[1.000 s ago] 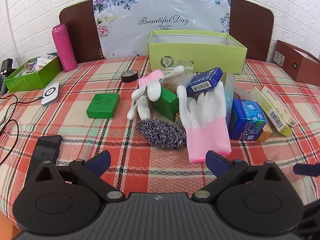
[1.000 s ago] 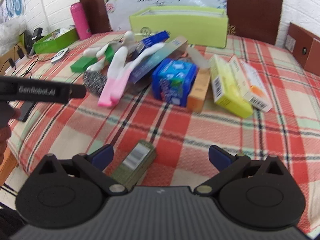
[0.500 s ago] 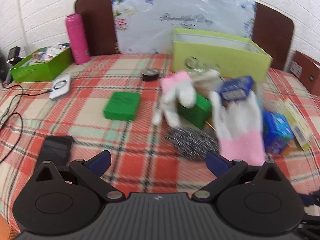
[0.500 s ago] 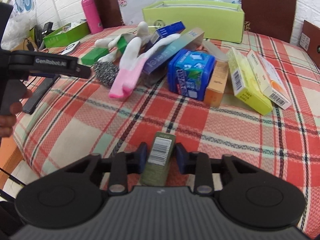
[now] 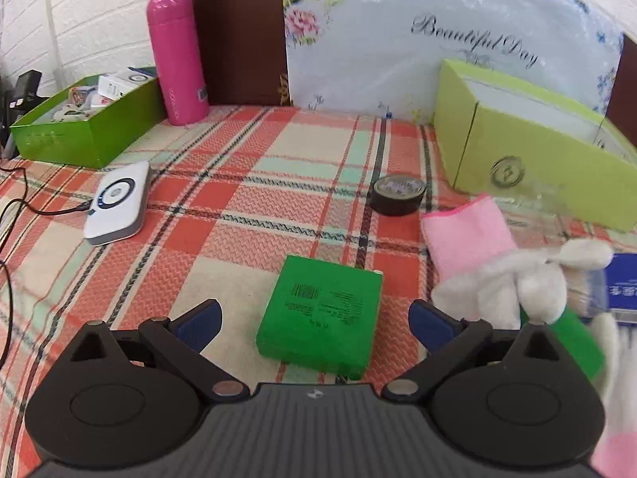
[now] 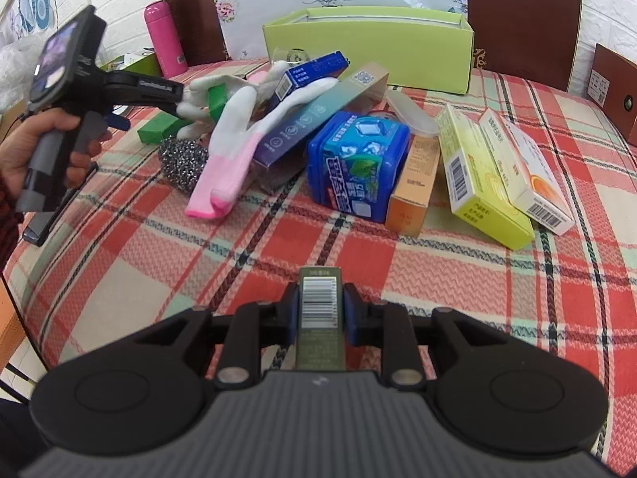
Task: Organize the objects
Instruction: 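Grasp the small olive box with the right tool while the left grasps the green box, then carry both boxes into the lime-green box and open both tools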
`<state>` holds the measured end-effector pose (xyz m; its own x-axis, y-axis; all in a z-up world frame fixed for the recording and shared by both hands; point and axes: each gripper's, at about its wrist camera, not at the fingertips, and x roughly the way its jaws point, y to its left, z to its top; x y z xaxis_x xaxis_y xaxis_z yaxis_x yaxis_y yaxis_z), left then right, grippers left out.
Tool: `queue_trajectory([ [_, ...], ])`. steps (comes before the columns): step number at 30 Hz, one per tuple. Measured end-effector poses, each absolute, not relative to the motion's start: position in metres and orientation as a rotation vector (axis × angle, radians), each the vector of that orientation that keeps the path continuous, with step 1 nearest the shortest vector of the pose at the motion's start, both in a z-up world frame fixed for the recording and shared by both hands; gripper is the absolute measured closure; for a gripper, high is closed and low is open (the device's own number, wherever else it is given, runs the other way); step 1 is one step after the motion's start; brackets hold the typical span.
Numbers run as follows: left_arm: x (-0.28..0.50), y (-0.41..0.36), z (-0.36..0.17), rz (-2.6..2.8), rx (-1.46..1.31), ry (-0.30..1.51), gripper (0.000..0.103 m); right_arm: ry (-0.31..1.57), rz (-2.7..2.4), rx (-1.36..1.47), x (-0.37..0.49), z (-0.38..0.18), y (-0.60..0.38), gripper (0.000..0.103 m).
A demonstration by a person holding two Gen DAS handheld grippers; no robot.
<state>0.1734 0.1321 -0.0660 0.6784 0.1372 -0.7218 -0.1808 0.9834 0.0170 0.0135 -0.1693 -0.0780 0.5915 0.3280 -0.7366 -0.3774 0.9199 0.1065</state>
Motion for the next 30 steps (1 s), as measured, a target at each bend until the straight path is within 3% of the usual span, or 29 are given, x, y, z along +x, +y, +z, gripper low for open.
queue_trajectory([
  [3,0.177,0.135,-0.075,0.147,-0.047,0.825,0.017,0.839,0.410,-0.061,0.015,-0.078,-0.169,0.081],
  [5,0.168,0.135,-0.073,0.116,-0.042,0.805,0.036,0.838,0.411,-0.052,0.016,-0.078,-0.171,0.081],
  [14,0.086,0.087,-0.065,-0.016,-0.046,0.851,0.034,0.827,0.386,-0.034,0.016,-0.076,-0.180,0.077],
  [20,0.090,0.090,-0.067,0.037,-0.050,0.858,0.029,0.812,0.384,-0.054,0.012,-0.072,-0.179,0.068],
  [25,0.092,0.092,-0.070,0.055,-0.024,0.860,0.029,0.816,0.392,-0.047,0.008,-0.072,-0.181,0.068],
  [27,0.087,0.092,-0.072,0.044,-0.011,0.846,0.029,0.826,0.396,-0.050,0.009,-0.074,-0.180,0.069],
  [29,0.084,0.094,-0.071,0.019,-0.021,0.839,0.039,0.835,0.402,-0.044,0.010,-0.076,-0.180,0.081],
  [30,0.084,0.096,-0.069,0.012,-0.041,0.840,0.040,0.834,0.404,-0.045,0.010,-0.076,-0.180,0.081],
])
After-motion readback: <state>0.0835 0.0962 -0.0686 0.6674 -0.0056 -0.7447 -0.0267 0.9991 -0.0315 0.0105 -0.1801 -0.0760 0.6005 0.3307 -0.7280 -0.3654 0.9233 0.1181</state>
